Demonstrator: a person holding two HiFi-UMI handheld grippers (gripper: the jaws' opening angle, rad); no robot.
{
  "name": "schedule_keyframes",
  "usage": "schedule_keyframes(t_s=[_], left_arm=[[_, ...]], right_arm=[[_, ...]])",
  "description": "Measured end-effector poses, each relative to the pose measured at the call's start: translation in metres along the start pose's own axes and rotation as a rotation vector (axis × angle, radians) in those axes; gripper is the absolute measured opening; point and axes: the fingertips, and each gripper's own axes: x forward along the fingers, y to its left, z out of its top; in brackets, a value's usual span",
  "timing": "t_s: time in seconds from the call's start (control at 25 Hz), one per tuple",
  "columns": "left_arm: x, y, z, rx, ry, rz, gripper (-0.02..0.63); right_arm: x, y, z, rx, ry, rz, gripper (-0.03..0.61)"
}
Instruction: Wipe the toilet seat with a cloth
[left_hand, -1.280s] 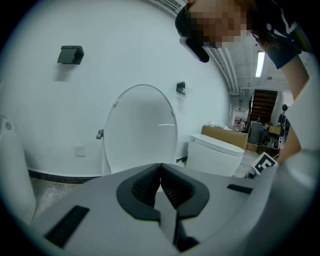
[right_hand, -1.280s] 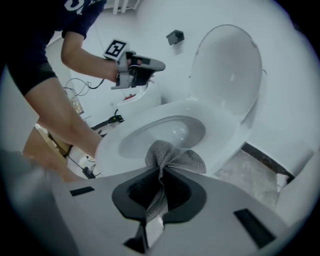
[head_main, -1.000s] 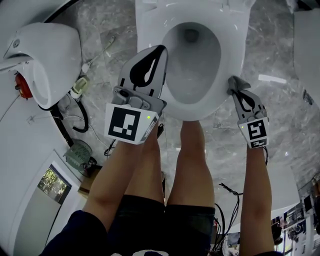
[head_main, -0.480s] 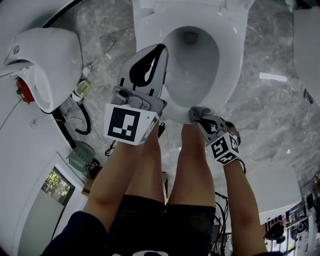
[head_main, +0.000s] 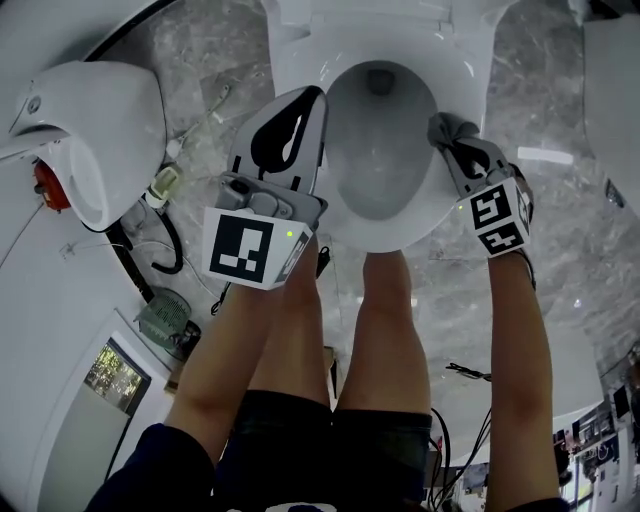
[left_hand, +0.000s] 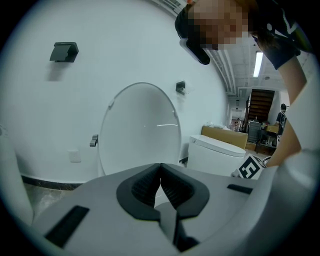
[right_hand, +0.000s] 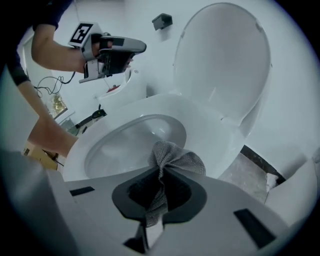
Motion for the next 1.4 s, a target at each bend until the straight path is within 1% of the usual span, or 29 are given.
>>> schedule_keyframes(t_s=[0.08,0.24,0.32,0.4,0.48,0.52,0.64,0.72,0.8,0.88,0.96,1.0,1.08,1.16,1.2,1.28,1.36,1.4], left_arm=[[-0.001,0.001,-0.001,-0.006,0.000,0.007,0.020],[-0.002,0.003,-0.005,-0.014,0.006,0.007,0.020],[-0.003,0.004,-0.007,-0.019,0.009,0.008,0.020],[-0.004,0.004,-0.008,-0.025,0.015,0.008,0.020],[-0.005,0.006,-0.007,-0.022,0.021,0.003,0.020],[-0.006,0.008,-0.008,-0.017,0.026,0.000,0.020],[-0.010,0.014,-0.012,0.007,0.044,-0.010,0.020],[-0.011,0.016,-0.013,0.003,0.045,-0.007,0.020],[-0.010,0.016,-0.014,0.002,0.045,-0.006,0.020],[-0.009,0.014,-0.015,0.003,0.045,-0.012,0.020],[-0.009,0.013,-0.015,0.005,0.047,-0.023,0.020],[-0.009,0.013,-0.015,0.006,0.049,-0.028,0.020],[-0.008,0.014,-0.016,0.007,0.052,-0.036,0.020],[-0.005,0.015,-0.016,0.004,0.052,-0.044,0.020],[-0.003,0.015,-0.016,0.001,0.052,-0.049,0.020],[0.000,0.015,-0.018,-0.005,0.057,-0.061,0.020],[0.002,0.014,-0.021,-0.009,0.068,-0.074,0.020],[0.002,0.013,-0.022,-0.010,0.073,-0.081,0.020]], right_arm=[[0.000,0.022,-0.006,0.012,0.014,0.043,0.035],[0.003,0.098,-0.023,0.003,0.078,0.211,0.035],[0.001,0.128,-0.027,0.004,0.120,0.301,0.035],[-0.003,0.140,-0.031,-0.060,0.141,0.359,0.035],[-0.005,0.129,-0.032,-0.133,0.134,0.363,0.035],[-0.006,0.114,-0.031,-0.144,0.121,0.340,0.035],[-0.010,0.045,-0.023,-0.082,0.044,0.205,0.035],[-0.016,0.006,-0.012,-0.070,-0.007,0.121,0.035],[-0.018,-0.012,-0.004,-0.086,-0.042,0.075,0.035],[-0.020,-0.013,-0.004,-0.075,-0.075,0.065,0.035],[-0.024,0.001,-0.012,-0.031,-0.099,0.100,0.035],[-0.027,0.016,-0.018,-0.010,-0.101,0.142,0.035],[-0.033,0.054,-0.034,0.015,-0.088,0.255,0.035],[-0.040,0.089,-0.051,0.008,-0.063,0.352,0.035],[-0.043,0.101,-0.058,-0.014,-0.046,0.383,0.035],[-0.046,0.106,-0.070,-0.103,0.004,0.418,0.035],[-0.044,0.088,-0.082,-0.195,0.071,0.407,0.035],[-0.041,0.071,-0.086,-0.216,0.098,0.374,0.035]])
